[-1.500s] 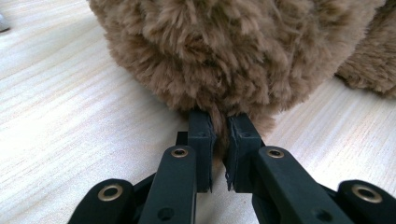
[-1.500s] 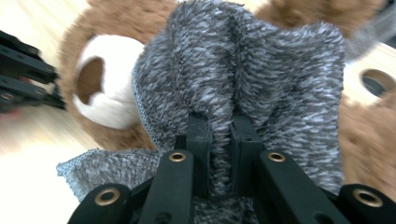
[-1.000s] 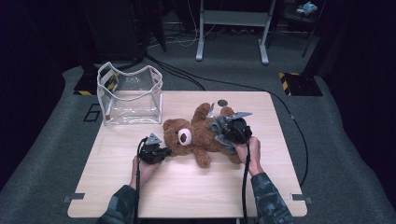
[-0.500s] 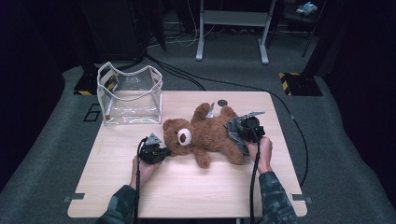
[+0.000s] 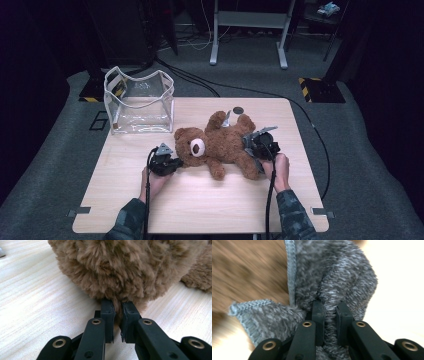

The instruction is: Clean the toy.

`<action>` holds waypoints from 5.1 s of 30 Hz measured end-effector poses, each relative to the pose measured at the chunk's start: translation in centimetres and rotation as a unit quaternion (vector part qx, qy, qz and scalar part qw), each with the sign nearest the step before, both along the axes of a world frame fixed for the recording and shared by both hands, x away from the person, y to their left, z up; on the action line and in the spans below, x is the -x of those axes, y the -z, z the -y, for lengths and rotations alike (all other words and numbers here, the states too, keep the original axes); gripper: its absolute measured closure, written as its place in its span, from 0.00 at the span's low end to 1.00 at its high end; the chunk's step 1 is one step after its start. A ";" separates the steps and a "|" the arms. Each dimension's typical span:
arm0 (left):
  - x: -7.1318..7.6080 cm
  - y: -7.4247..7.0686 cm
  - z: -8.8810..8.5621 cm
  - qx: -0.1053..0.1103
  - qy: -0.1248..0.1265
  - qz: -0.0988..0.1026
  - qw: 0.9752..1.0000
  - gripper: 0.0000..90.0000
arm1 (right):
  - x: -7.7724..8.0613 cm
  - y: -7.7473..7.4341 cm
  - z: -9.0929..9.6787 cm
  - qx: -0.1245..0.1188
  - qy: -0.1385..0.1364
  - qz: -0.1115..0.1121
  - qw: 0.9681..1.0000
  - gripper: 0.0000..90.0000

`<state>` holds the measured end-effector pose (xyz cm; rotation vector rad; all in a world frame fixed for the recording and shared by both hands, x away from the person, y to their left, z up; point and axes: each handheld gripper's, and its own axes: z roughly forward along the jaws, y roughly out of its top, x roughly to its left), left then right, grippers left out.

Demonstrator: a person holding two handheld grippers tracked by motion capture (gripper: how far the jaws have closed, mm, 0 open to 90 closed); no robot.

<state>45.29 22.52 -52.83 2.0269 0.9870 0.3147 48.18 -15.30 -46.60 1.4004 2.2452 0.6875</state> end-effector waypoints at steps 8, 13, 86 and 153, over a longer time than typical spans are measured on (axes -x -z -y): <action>0.0 0.0 0.0 0.000 0.000 0.000 1.000 0.91 | 1.9 -3.4 -0.5 -0.025 -0.021 0.052 0.998 0.90; 0.0 -0.1 -0.1 -0.002 0.003 -0.004 1.000 0.91 | 3.1 -5.4 -3.9 -0.050 -0.084 0.084 0.992 0.90; -0.6 0.0 -0.7 0.022 -0.004 -0.022 1.000 0.90 | 4.8 0.5 -10.8 -0.001 -0.198 -0.016 0.980 0.90; -1.4 0.1 -0.2 0.035 0.000 -0.032 0.999 0.90 | 5.0 -2.3 -17.5 -0.069 -0.240 0.052 0.967 0.90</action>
